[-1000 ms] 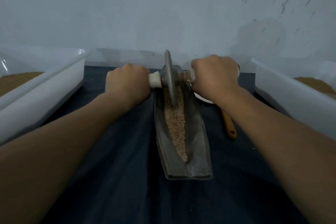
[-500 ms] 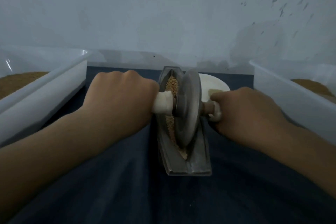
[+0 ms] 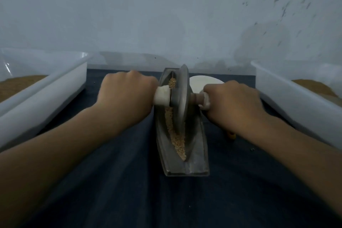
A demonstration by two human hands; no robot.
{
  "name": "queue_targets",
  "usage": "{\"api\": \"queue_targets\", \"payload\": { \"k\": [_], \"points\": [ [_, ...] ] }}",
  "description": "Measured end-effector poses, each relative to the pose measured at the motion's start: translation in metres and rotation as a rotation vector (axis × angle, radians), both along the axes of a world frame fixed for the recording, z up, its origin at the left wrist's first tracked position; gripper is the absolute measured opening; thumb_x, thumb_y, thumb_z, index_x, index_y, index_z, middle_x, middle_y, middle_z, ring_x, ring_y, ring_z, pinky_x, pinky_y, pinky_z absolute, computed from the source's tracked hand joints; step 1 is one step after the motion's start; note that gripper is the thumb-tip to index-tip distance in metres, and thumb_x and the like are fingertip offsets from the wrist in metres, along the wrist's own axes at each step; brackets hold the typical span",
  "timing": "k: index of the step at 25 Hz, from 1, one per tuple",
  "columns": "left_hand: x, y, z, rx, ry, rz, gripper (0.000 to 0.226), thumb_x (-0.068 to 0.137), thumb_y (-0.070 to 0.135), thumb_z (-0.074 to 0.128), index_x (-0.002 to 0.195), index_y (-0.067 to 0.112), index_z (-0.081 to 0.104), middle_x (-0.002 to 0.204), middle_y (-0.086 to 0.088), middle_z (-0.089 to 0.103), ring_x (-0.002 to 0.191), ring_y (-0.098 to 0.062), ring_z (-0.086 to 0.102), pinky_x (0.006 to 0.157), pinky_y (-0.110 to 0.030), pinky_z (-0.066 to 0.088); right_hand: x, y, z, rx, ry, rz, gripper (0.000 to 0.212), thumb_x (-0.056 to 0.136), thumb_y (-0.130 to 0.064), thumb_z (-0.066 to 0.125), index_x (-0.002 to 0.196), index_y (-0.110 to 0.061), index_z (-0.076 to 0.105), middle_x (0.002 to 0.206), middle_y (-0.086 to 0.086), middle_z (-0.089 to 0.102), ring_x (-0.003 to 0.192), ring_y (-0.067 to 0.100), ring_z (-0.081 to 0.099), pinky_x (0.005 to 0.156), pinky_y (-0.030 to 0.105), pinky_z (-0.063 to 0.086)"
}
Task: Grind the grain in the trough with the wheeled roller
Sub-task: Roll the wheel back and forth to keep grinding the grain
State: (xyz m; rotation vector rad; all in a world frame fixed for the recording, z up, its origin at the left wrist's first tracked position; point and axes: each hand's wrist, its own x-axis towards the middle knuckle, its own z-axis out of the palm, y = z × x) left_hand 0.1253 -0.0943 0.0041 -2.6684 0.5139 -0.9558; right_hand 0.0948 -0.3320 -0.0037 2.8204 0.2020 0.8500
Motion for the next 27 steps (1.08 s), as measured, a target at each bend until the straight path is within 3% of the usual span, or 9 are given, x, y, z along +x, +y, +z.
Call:
{"api": "queue_targets", "payload": {
  "k": [2, 4, 8, 11, 14, 17, 20, 22, 27],
  "points": [
    [-0.027, 0.015, 0.002, 0.014, -0.010, -0.048, 0.035, 0.065, 0.035, 0.074, 0.067, 0.029, 0.040, 0.056, 0.009, 0.017, 0.040, -0.014, 0.017, 0.048, -0.020, 0.012, -0.030, 0.000, 0.011, -0.054, -0.086, 0.086, 0.018, 0.067, -0.040, 0.051, 0.060, -0.026, 0.042, 0.048, -0.012, 0.027, 0.040, 0.009, 0.027, 0.045, 0.017, 0.015],
    [-0.031, 0.025, 0.003, 0.011, -0.029, -0.071, 0.031, 0.056, 0.040, 0.077, 0.064, 0.030, 0.049, 0.055, 0.008, 0.019, 0.033, -0.022, 0.034, 0.047, -0.019, 0.019, -0.039, -0.003, 0.016, -0.050, -0.088, 0.145, 0.020, 0.060, -0.045, 0.041, 0.055, -0.026, 0.037, 0.045, -0.013, 0.024, 0.036, 0.009, 0.026, 0.046, 0.014, 0.013],
    [0.003, 0.008, -0.004, 0.023, 0.042, 0.066, 0.011, 0.078, 0.036, 0.067, 0.080, 0.029, 0.059, 0.061, 0.001, 0.040, 0.054, -0.028, 0.051, 0.052, -0.031, 0.031, 0.014, 0.001, 0.006, -0.074, 0.029, -0.029, 0.034, 0.072, -0.039, 0.067, 0.060, -0.027, 0.037, 0.057, -0.007, 0.039, 0.048, 0.017, 0.038, 0.047, 0.022, 0.022],
    [0.049, -0.020, 0.008, 0.014, 0.011, 0.120, 0.007, 0.087, 0.022, 0.061, 0.092, 0.022, 0.066, 0.081, -0.006, 0.059, 0.076, -0.033, 0.064, 0.057, -0.034, 0.034, 0.068, 0.006, 0.005, 0.148, 0.141, -0.064, 0.021, 0.085, -0.036, 0.063, 0.071, -0.028, 0.050, 0.071, -0.001, 0.054, 0.068, 0.026, 0.052, 0.057, 0.030, 0.038],
    [0.056, -0.033, 0.022, 0.030, 0.017, 0.122, 0.014, 0.086, 0.015, 0.059, 0.095, 0.020, 0.067, 0.089, -0.007, 0.064, 0.083, -0.033, 0.066, 0.059, -0.034, 0.037, 0.072, 0.001, -0.003, 0.255, 0.173, -0.069, 0.016, 0.090, -0.035, 0.059, 0.078, -0.025, 0.056, 0.076, 0.000, 0.057, 0.074, 0.026, 0.058, 0.058, 0.031, 0.040],
    [0.020, -0.013, 0.007, 0.003, 0.070, 0.081, 0.004, 0.088, 0.024, 0.059, 0.088, 0.024, 0.055, 0.075, 0.000, 0.052, 0.073, -0.029, 0.061, 0.056, -0.034, 0.034, 0.032, 0.001, 0.000, 0.056, 0.067, -0.045, 0.024, 0.085, -0.037, 0.065, 0.076, -0.026, 0.046, 0.069, -0.005, 0.045, 0.059, 0.019, 0.042, 0.050, 0.028, 0.027],
    [-0.025, 0.015, 0.000, 0.020, 0.054, -0.024, 0.033, 0.074, 0.033, 0.068, 0.073, 0.031, 0.034, 0.059, 0.009, 0.022, 0.045, -0.017, 0.028, 0.047, -0.026, 0.021, -0.020, 0.003, 0.012, -0.074, -0.024, 0.033, 0.031, 0.068, -0.035, 0.067, 0.063, -0.027, 0.038, 0.052, -0.011, 0.033, 0.044, 0.012, 0.032, 0.044, 0.021, 0.018],
    [-0.038, 0.024, 0.008, 0.030, 0.000, -0.090, 0.043, 0.059, 0.033, 0.075, 0.067, 0.032, 0.032, 0.057, 0.011, 0.011, 0.041, -0.016, 0.015, 0.048, -0.018, 0.009, -0.037, 0.001, 0.018, -0.062, 0.008, 0.075, 0.026, 0.058, -0.040, 0.059, 0.058, -0.029, 0.035, 0.047, -0.012, 0.030, 0.040, 0.010, 0.032, 0.044, 0.019, 0.017],
    [0.012, 0.006, -0.010, 0.000, 0.061, 0.056, 0.017, 0.084, 0.031, 0.060, 0.078, 0.031, 0.045, 0.063, 0.007, 0.031, 0.054, -0.017, 0.033, 0.049, -0.029, 0.022, 0.020, 0.005, 0.005, -0.107, -0.022, -0.051, 0.032, 0.075, -0.037, 0.065, 0.064, -0.024, 0.038, 0.058, -0.006, 0.044, 0.051, 0.018, 0.044, 0.047, 0.023, 0.022]
  ]
}}
